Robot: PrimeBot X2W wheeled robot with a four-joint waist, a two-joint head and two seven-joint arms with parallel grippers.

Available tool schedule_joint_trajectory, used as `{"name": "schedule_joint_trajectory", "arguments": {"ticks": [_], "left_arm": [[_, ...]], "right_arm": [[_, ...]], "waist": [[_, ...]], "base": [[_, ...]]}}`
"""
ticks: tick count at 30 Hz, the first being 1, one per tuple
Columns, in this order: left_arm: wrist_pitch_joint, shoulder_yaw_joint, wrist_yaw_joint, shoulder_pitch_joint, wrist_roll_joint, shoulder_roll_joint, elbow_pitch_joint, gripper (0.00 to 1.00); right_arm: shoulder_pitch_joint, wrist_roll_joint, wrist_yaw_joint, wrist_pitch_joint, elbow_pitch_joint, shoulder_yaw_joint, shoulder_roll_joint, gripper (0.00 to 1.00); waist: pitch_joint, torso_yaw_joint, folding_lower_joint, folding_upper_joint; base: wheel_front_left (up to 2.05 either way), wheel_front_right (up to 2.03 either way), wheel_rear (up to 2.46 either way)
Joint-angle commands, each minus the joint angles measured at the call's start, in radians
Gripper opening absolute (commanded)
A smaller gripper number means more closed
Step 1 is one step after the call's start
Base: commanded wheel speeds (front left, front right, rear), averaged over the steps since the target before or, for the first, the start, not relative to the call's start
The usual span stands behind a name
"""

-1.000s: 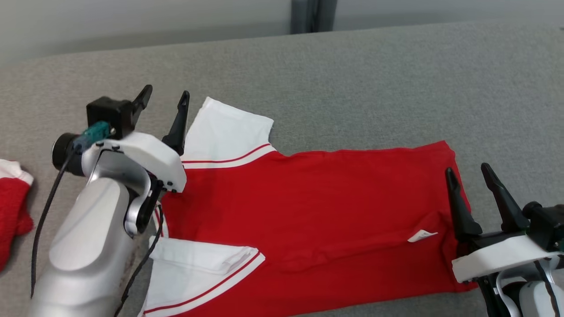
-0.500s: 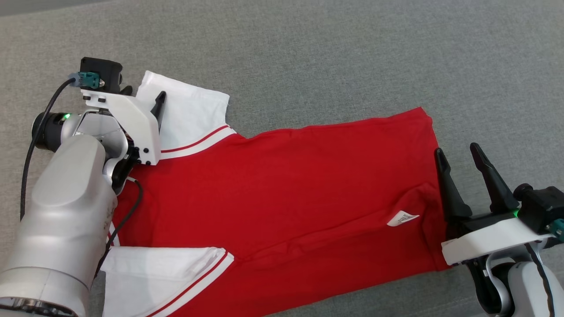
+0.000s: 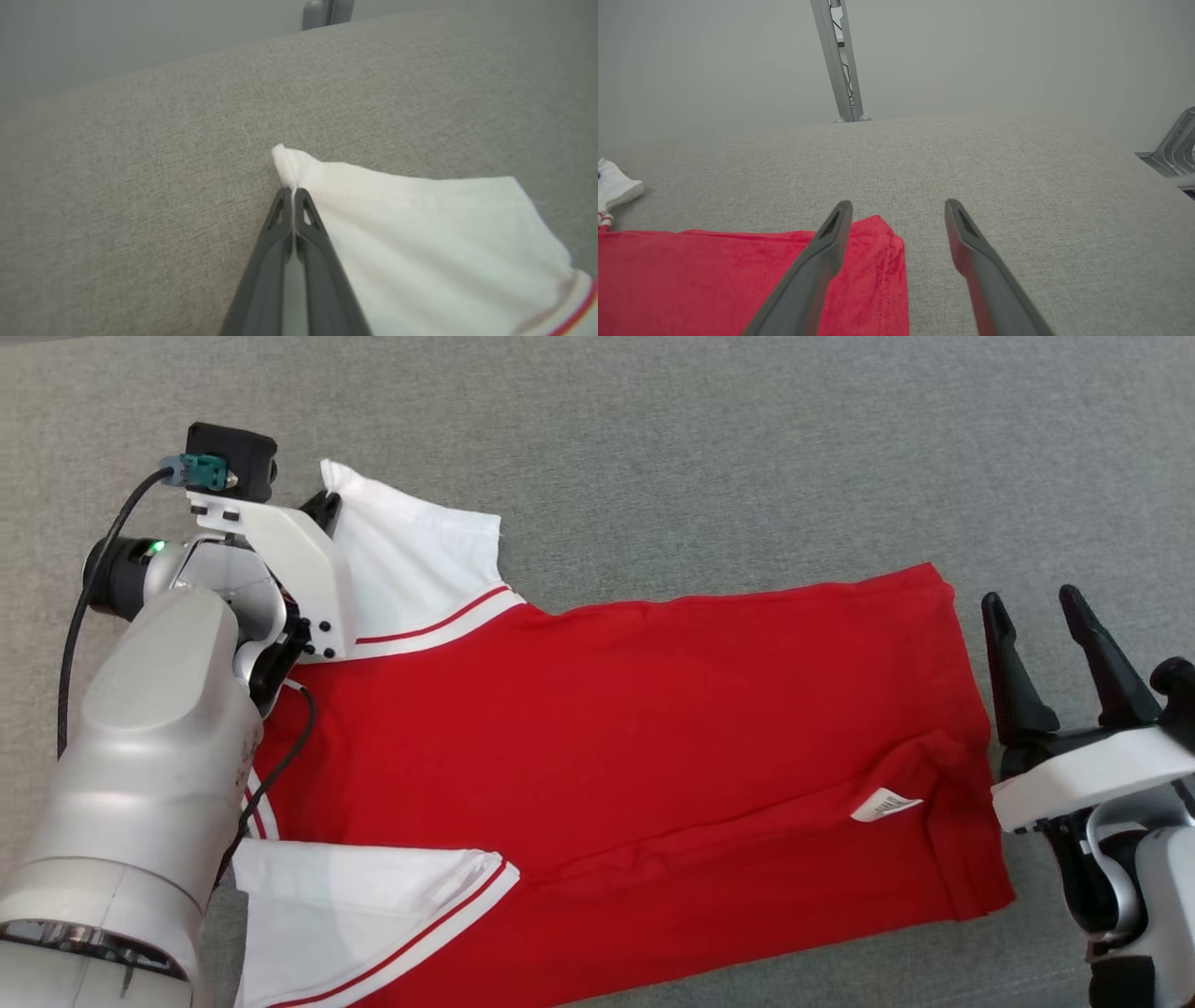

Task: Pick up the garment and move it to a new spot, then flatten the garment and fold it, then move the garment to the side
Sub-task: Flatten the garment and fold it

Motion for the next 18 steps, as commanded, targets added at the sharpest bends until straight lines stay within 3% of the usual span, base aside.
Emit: {"name": "schedule_joint_trajectory", "arguments": {"ticks": [1,18], "left_arm": [[-0.016,-0.007,-0.001,-0.029,-0.001,0.001,0.003,0.0],[-0.093,-0.102,-0.002,-0.081,-0.067,-0.016,-0.035,0.0]], "right_arm": [[-0.027,0.015,0.0,0.012,0.019,0.001,-0.014,1.0],[-0.204,0.157,0.0,0.237,0.29,0.129,-0.144,1.0]], "waist": [[0.001,0.02,0.0,0.0],[0.031,0.091,0.0,0.0]], "base": [[0.0,0.0,0.0],[0.0,0.0,0.0]]}}
